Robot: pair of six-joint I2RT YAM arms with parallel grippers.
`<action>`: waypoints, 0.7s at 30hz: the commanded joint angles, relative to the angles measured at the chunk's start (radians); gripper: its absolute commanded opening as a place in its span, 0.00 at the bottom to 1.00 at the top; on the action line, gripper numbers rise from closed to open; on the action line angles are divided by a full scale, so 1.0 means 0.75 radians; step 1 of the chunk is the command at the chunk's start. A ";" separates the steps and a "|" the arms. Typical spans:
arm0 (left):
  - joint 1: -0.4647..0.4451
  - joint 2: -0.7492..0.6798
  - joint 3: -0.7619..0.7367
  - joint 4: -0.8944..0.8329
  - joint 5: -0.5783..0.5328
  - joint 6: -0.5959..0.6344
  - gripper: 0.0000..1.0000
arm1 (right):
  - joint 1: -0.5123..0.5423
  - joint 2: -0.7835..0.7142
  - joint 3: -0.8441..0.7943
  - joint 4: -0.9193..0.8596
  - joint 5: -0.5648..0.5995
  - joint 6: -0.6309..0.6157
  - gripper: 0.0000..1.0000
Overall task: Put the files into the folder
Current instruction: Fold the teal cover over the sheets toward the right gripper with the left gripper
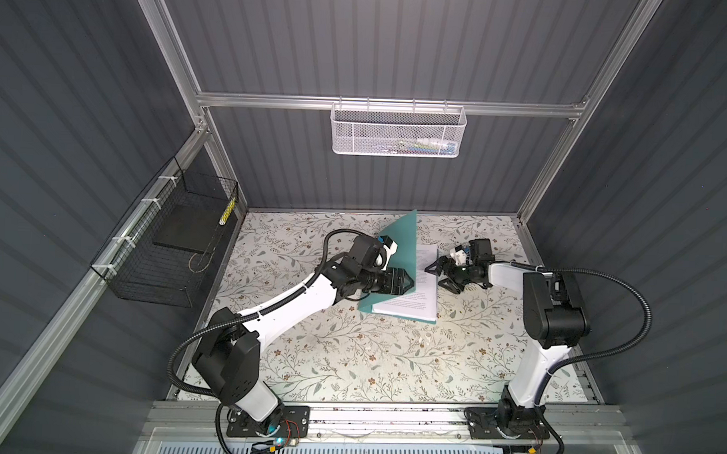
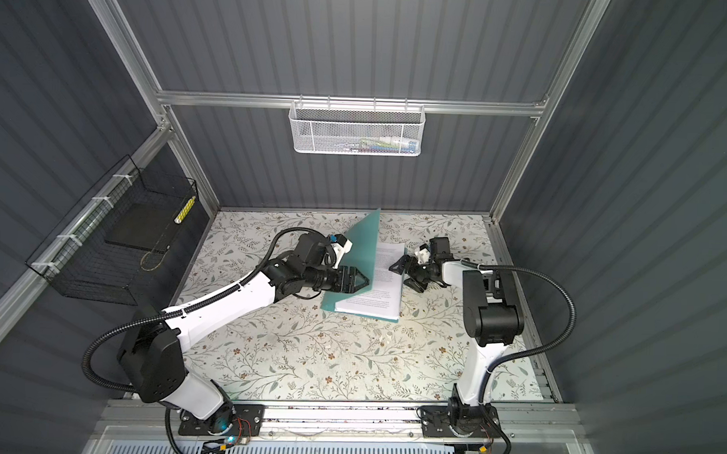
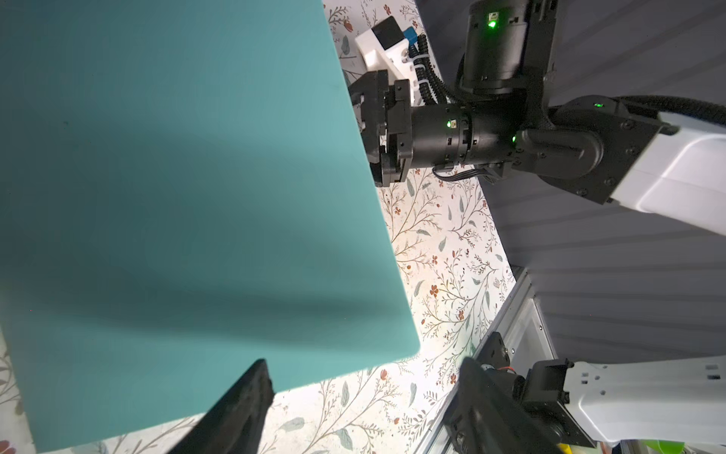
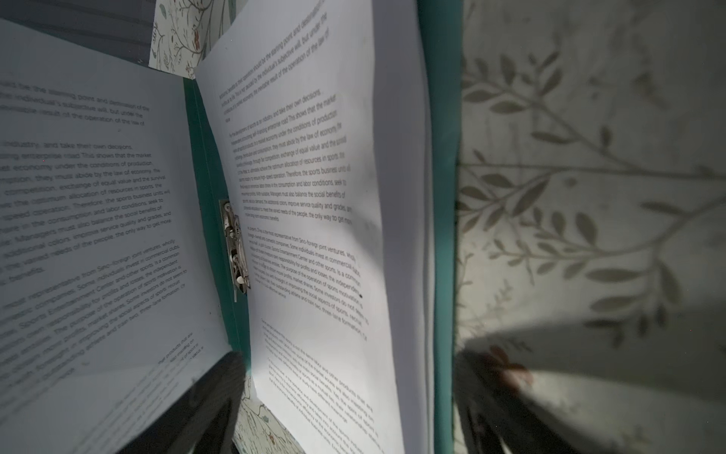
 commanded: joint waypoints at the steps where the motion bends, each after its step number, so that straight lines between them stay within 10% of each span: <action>1: 0.001 -0.008 0.074 -0.028 -0.029 0.034 0.76 | 0.007 -0.034 -0.029 -0.095 0.051 0.008 0.85; 12: 0.018 -0.072 0.026 -0.067 -0.229 0.180 0.76 | 0.009 0.017 0.066 -0.145 0.111 0.041 0.85; 21: 0.286 -0.087 -0.212 0.153 -0.153 0.175 0.76 | 0.009 -0.021 0.066 -0.185 0.286 0.096 0.86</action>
